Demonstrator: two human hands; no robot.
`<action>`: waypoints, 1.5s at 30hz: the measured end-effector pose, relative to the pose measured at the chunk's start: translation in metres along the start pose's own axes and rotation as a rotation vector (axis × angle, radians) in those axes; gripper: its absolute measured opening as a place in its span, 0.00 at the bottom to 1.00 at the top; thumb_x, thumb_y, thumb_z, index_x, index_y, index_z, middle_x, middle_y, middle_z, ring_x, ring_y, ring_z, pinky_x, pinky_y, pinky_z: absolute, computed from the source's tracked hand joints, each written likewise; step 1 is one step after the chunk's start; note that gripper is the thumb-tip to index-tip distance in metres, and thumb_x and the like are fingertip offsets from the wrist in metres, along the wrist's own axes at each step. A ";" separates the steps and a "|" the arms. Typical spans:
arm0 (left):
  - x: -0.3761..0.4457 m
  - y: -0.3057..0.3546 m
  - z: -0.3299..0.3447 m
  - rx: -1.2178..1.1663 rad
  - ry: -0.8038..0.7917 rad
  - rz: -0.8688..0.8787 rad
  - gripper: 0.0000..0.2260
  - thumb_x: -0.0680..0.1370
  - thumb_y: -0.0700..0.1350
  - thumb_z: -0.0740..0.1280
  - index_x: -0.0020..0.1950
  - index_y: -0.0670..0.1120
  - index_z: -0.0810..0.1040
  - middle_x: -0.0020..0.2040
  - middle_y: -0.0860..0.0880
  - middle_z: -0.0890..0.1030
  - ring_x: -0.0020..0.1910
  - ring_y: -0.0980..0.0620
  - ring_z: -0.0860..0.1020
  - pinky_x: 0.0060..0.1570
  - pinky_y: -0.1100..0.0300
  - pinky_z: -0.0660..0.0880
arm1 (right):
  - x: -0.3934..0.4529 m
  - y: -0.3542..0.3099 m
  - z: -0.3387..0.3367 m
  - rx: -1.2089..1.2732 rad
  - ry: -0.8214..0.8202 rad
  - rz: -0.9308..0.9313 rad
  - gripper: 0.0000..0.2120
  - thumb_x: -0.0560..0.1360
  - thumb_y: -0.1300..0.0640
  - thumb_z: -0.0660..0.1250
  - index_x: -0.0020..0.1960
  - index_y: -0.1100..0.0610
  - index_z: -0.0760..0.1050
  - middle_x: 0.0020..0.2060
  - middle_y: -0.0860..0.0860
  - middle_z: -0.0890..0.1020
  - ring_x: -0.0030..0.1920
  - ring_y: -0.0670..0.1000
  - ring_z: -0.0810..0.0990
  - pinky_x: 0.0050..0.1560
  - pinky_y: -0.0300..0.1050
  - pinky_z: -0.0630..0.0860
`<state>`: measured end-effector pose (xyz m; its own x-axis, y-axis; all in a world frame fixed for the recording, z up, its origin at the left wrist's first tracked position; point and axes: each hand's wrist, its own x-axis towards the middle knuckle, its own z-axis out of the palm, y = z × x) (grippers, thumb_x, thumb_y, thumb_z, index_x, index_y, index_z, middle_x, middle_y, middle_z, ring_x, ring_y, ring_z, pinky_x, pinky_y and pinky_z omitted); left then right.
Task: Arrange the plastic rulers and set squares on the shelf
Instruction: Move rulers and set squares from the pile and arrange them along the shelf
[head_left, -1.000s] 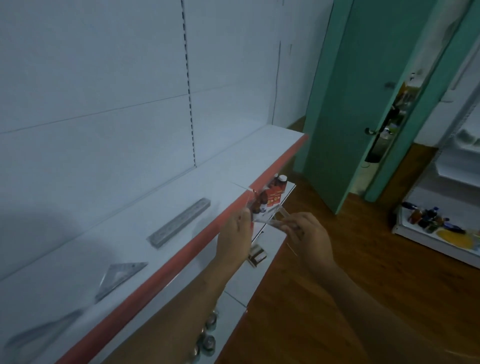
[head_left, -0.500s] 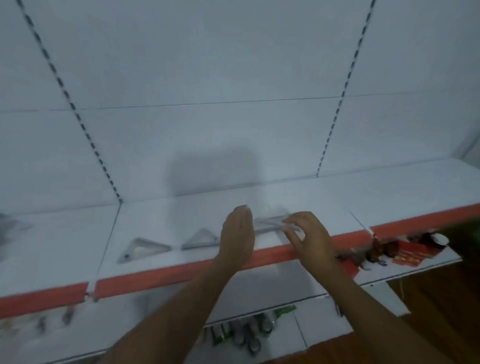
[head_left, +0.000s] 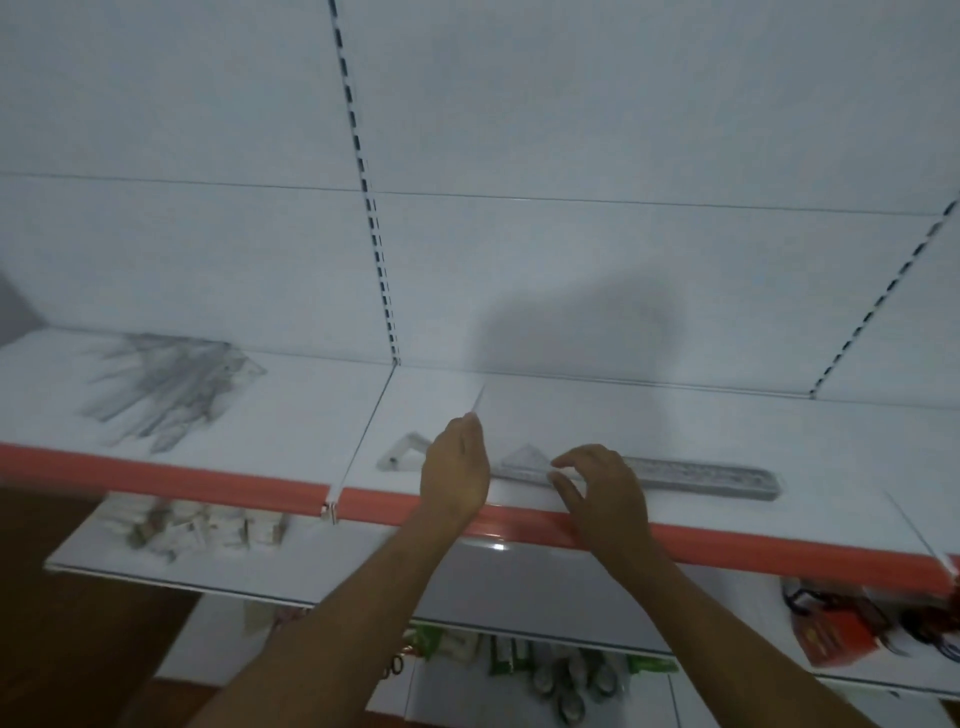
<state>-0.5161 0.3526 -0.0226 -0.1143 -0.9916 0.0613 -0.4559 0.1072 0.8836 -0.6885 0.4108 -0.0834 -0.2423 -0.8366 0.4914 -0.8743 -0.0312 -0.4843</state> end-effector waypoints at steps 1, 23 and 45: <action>0.003 -0.001 -0.001 0.004 -0.022 -0.007 0.21 0.84 0.53 0.48 0.51 0.41 0.74 0.47 0.43 0.79 0.50 0.44 0.77 0.56 0.47 0.72 | -0.001 0.000 0.004 -0.014 -0.006 0.012 0.09 0.73 0.49 0.64 0.46 0.53 0.80 0.43 0.48 0.80 0.45 0.51 0.77 0.46 0.44 0.70; 0.031 -0.037 -0.017 -0.088 -0.160 -0.048 0.17 0.82 0.52 0.54 0.54 0.43 0.78 0.48 0.45 0.81 0.49 0.45 0.79 0.51 0.50 0.77 | 0.002 -0.005 0.032 -0.193 -0.048 0.015 0.05 0.71 0.57 0.74 0.47 0.52 0.83 0.45 0.49 0.83 0.44 0.53 0.80 0.49 0.41 0.68; 0.054 -0.040 -0.059 -0.238 -0.135 -0.036 0.21 0.83 0.55 0.53 0.35 0.46 0.71 0.29 0.48 0.75 0.28 0.50 0.74 0.35 0.56 0.71 | 0.045 -0.073 0.041 -0.068 0.065 -0.138 0.19 0.70 0.53 0.74 0.57 0.55 0.73 0.54 0.51 0.74 0.52 0.51 0.72 0.51 0.45 0.72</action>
<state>-0.4519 0.2902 -0.0272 -0.2257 -0.9740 -0.0209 -0.2431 0.0355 0.9693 -0.6181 0.3530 -0.0562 -0.1433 -0.7895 0.5968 -0.9271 -0.1039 -0.3600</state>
